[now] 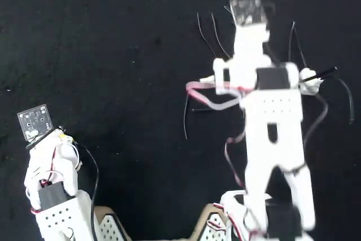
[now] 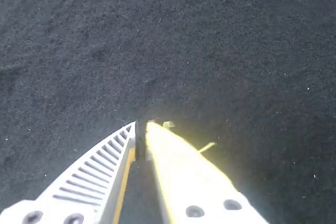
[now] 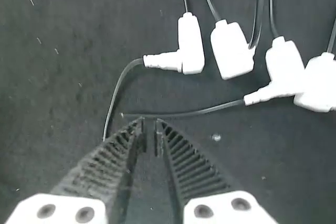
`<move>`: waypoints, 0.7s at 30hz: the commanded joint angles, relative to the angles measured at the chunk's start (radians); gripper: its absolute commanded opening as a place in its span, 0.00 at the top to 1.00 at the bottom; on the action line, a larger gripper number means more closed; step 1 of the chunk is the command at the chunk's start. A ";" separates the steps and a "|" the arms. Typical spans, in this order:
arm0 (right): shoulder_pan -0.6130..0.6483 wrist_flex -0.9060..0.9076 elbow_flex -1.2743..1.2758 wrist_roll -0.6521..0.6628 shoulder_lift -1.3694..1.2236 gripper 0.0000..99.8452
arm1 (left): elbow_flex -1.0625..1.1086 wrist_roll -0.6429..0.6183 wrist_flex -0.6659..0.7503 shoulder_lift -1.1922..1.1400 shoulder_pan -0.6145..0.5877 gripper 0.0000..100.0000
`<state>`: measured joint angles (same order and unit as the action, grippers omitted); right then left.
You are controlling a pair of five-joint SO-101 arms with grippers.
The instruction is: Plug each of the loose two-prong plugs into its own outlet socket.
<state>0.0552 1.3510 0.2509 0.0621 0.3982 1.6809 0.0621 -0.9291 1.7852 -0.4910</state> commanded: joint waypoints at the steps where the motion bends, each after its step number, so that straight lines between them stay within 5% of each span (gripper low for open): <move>1: 0.000 -0.183 0.367 -0.009 0.269 0.99 | 0.019 -0.012 -0.003 0.009 0.013 0.89; 8: -0.109 -0.311 0.746 -0.011 0.636 0.99 | 0.019 -0.012 -0.006 0.005 0.113 0.88; 21: -0.115 -0.310 1.182 -0.011 1.138 0.99 | 0.019 -0.011 -0.006 0.003 0.153 0.88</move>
<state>-0.0414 1.0610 1.3617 0.0575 1.4001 1.6809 0.0621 -0.9321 1.7852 -0.3514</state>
